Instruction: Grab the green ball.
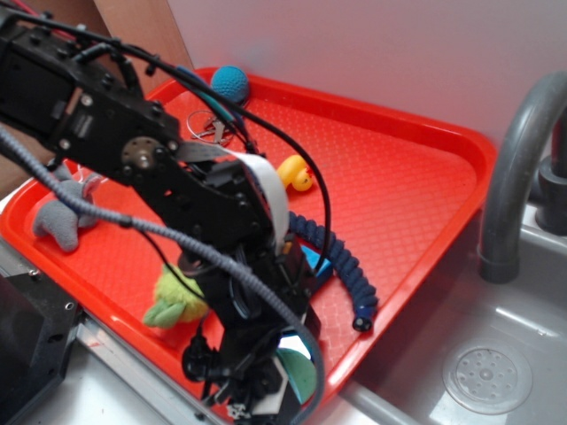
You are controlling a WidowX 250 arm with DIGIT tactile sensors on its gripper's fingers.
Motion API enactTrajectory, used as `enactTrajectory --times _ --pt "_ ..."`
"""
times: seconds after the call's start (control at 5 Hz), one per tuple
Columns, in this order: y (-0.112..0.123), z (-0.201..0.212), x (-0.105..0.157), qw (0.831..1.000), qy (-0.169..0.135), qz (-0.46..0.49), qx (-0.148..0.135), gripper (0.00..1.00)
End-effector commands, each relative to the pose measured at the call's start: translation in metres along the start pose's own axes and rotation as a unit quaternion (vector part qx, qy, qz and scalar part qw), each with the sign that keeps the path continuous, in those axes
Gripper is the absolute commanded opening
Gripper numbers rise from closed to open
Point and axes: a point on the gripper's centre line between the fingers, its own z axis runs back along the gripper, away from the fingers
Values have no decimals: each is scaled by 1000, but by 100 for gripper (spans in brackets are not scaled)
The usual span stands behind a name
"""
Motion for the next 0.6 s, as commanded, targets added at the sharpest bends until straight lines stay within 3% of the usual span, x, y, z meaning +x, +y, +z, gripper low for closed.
enactTrajectory --times 0.0,0.2,0.4 --pt "-18 26 -15 999 31 -35 -4 0" --pt "-12 82 -27 999 32 3 30 0" --pt "-2 139 -45 994 2 87 73 0"
